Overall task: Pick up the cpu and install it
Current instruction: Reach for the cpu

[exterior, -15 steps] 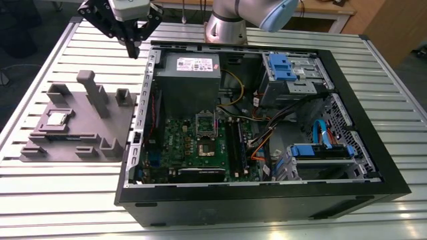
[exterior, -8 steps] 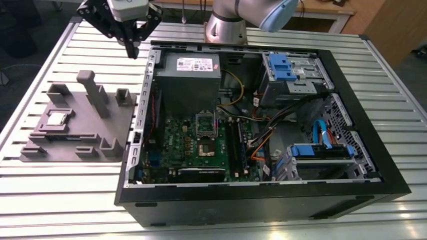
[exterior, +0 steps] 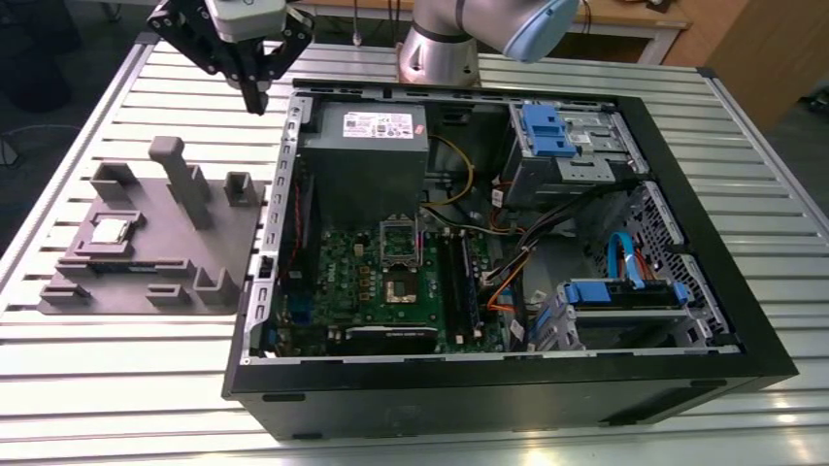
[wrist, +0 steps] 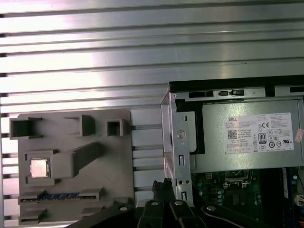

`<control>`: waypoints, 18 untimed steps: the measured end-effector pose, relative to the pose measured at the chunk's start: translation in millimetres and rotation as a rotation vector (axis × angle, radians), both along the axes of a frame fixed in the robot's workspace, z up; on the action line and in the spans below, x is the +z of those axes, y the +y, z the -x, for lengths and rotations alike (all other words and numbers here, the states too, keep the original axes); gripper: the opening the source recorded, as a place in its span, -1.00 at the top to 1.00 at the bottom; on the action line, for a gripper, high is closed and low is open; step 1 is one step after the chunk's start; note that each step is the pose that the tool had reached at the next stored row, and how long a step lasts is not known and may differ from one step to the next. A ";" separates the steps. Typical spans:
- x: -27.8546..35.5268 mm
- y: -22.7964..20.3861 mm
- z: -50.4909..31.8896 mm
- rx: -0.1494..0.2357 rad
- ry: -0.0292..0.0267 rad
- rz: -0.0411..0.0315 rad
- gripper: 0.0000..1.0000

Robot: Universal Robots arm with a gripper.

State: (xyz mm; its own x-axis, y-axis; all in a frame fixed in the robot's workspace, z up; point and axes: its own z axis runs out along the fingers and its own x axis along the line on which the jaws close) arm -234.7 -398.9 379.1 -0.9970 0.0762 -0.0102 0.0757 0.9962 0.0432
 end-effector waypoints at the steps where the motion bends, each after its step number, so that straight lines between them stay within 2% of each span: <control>1: 0.0 0.0 0.0 0.000 -0.0001 0.0000 0.80; 9: -0.4 0.0 3.5 0.000 0.0000 0.0001 0.80; 12: -1.2 0.4 9.1 0.000 -0.0001 0.0000 0.80; 18: -2.6 1.4 26.8 0.000 -0.0001 -0.0005 0.80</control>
State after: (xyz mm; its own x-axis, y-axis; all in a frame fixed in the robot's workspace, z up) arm -261.5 -397.5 376.5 -0.9970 0.0763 -0.0103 0.0757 0.9962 0.0438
